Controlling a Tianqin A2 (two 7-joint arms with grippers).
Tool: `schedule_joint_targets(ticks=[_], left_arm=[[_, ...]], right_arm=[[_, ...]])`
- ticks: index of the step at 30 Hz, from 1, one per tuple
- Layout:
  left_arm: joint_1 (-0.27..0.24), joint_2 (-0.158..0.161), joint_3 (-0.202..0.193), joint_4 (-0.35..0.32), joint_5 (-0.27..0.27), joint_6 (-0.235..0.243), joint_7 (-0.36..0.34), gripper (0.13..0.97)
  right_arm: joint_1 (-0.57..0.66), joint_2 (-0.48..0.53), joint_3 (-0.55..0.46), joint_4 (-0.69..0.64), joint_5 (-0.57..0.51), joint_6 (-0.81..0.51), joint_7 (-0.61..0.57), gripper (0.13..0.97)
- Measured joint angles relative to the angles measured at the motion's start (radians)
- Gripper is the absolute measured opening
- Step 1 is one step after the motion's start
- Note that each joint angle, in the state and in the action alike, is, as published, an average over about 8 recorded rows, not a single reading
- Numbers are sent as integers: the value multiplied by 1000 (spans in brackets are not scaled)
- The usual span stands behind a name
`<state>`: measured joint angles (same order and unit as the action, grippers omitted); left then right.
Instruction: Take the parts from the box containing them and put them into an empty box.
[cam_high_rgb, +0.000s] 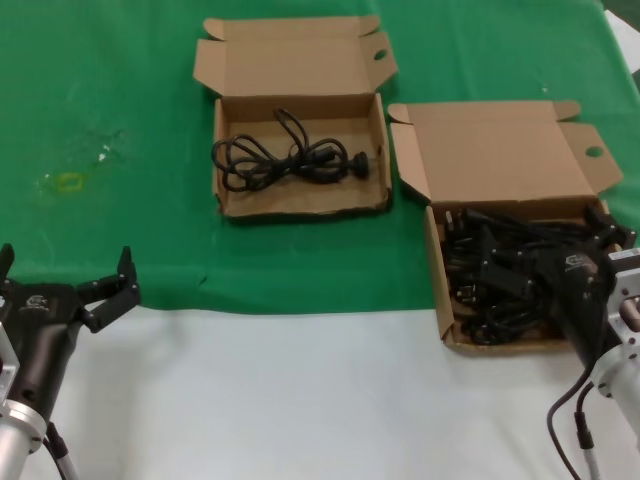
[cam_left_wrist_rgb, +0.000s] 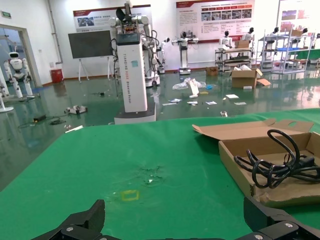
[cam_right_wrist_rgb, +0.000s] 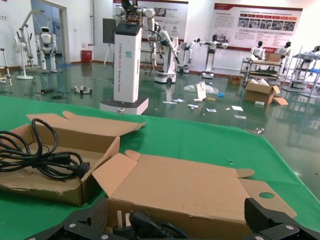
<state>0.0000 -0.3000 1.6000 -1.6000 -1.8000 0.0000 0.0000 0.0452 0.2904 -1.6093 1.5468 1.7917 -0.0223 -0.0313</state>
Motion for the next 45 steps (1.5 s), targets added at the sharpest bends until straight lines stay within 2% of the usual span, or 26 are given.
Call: schedule_joint_targets(ticks=[45], left_arm=[[0, 0, 0, 0, 0, 0, 0, 966]], right_arm=[[0, 0, 0, 0, 0, 0, 0, 966]])
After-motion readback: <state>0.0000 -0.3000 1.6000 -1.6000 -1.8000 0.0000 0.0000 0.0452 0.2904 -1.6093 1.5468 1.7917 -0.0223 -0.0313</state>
